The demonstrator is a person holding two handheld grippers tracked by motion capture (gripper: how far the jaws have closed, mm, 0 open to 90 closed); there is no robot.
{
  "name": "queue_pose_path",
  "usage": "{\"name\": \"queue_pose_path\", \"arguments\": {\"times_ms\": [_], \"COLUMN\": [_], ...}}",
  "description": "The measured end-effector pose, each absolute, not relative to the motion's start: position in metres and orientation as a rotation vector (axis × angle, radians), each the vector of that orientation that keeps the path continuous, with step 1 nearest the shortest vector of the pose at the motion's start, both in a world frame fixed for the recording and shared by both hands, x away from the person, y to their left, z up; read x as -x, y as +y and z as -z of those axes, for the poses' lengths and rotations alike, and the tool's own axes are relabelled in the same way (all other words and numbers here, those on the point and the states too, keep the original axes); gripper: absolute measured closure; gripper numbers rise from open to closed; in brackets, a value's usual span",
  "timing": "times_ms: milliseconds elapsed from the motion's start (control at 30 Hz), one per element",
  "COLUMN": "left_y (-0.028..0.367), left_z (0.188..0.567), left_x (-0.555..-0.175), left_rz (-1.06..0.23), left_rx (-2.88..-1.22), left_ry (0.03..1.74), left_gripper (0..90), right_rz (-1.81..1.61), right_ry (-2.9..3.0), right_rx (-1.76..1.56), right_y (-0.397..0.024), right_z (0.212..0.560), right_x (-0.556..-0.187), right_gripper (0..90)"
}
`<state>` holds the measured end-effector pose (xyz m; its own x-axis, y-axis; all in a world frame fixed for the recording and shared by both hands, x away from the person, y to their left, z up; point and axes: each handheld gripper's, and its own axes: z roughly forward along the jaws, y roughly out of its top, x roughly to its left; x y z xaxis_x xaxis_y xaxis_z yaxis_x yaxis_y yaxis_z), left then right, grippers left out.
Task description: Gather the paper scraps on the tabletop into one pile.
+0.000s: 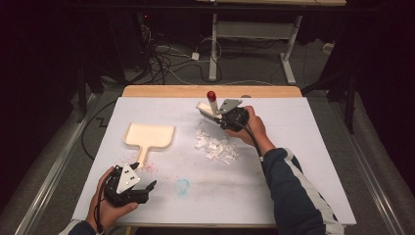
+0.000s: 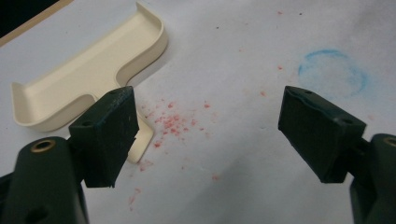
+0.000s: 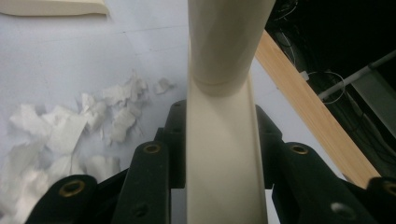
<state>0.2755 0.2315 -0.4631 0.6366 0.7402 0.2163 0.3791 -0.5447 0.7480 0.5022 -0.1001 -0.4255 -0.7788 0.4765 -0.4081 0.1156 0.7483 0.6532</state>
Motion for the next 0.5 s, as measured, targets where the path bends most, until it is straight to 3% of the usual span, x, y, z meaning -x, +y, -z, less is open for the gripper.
{"name": "queue_pose_path", "arguments": {"times_ms": [267, 500], "left_y": [0.230, 0.228], "left_z": [0.464, 0.465], "left_x": [-0.275, -0.275], "left_rz": [-0.688, -0.679], "left_rx": [-2.191, -2.205], "left_ry": [0.841, 0.833], "left_gripper": [19.5, 19.4], "right_rz": [-0.839, -0.914], "right_ry": [2.491, 2.559], "right_rx": [-0.365, -0.275], "right_y": [-0.078, -0.100], "right_z": [0.438, 0.439], "right_x": [-0.499, -0.484], "right_gripper": [67.4, 67.1]}}
